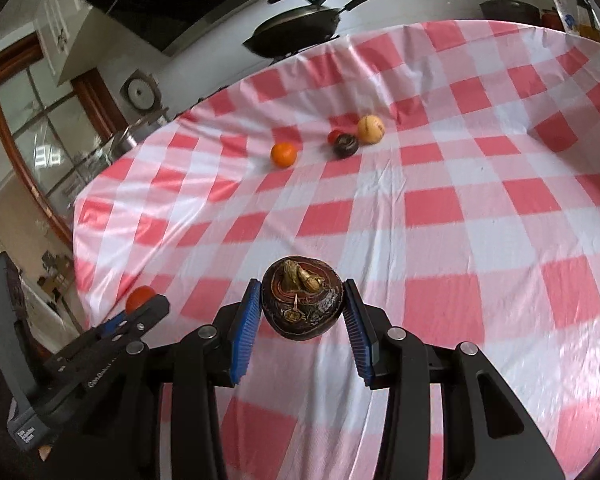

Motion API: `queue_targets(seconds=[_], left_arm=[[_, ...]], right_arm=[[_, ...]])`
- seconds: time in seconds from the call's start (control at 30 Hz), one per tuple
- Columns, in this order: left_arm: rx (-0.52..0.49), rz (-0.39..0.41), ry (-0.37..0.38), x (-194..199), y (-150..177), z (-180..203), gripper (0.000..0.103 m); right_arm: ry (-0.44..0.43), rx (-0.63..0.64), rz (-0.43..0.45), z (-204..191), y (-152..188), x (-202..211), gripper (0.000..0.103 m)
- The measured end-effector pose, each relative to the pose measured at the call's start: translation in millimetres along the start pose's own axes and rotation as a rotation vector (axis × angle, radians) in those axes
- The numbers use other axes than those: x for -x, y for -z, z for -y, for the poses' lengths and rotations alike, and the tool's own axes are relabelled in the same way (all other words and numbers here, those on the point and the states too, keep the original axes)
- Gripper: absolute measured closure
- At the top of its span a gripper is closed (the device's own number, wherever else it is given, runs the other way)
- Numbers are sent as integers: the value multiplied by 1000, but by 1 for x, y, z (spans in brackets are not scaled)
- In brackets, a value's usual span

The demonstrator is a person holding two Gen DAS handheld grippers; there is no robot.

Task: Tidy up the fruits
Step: 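Carry the tomato and mangosteen in both tools over the white box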

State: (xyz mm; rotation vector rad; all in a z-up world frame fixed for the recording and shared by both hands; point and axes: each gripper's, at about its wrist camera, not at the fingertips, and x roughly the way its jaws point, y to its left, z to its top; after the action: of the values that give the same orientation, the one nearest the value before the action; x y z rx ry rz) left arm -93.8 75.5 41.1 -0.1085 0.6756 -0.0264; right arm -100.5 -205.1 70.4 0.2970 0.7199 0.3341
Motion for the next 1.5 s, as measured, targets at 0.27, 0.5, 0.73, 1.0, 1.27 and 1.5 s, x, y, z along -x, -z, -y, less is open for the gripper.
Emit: queue_targets(seconds=[0.27,0.5,0.73,1.0,1.27,1.5], left_arm=[[31,-21,-44,22,22,-40,70],[58,-29,-85,39,39,-75,70],[80,-45,-128,50,56,-101,70],[95,-42,-180,73,72,-128,70],[105,-64,-239,93,93,-156,70],[163,-51,-290,123,110,-188,70]], right_arm=[[-41,101,-60,-42,23,0,62],[-107,220,-92,-88,43,2,62],[-189,371,-133,-137,73,1,62],[-275,521,-177,-178,107,4,62],[-357,657,-214,-213,140,12,62],[-434,808,-247,-250,173,19,62]])
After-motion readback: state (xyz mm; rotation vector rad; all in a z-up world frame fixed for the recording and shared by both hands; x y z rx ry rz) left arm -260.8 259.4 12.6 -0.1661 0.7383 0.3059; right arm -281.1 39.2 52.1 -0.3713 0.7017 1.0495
